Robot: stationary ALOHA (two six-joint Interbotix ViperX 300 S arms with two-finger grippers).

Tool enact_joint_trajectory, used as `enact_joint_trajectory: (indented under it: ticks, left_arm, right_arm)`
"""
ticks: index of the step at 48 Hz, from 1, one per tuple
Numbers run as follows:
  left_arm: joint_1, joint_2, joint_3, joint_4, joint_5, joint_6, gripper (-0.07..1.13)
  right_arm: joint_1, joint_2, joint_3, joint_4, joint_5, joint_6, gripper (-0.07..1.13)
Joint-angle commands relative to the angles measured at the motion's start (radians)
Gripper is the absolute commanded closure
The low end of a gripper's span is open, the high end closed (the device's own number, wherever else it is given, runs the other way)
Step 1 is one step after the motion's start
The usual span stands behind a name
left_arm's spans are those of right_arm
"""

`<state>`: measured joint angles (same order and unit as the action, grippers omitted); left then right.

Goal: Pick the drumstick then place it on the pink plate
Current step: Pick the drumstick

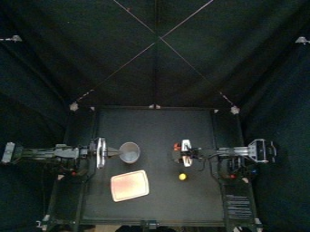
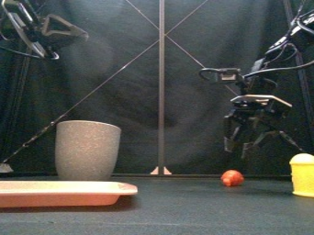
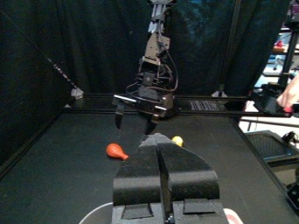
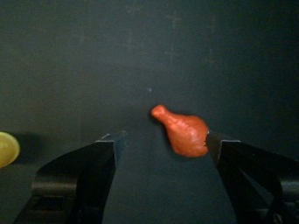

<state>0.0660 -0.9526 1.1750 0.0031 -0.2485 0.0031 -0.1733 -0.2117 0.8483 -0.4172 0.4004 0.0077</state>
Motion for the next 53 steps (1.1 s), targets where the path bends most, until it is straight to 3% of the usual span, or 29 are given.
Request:
enact_joint_trajectory:
  ticks: [1,19,34,53]
  left_arm:
    - [0.003,0.005,-0.005,0.005,-0.009,0.002,0.96]
    - [0.006,0.005,0.017,0.008,-0.009,0.002,0.96]
    - [0.005,0.0,0.012,0.02,-0.011,0.002,0.96]
    - [-0.005,-0.006,0.014,0.02,-0.011,0.0,0.96]
  right_arm:
    - [-0.018,0.02,-0.058,-0.029,0.011,-0.002,0.01]
    - [-0.052,0.193,-0.149,-0.034,0.095,-0.051,0.01]
    - [-0.097,0.233,-0.166,0.12,0.106,-0.189,0.01]
    - [-0.153,0.293,-0.199,0.153,0.138,-0.222,0.08]
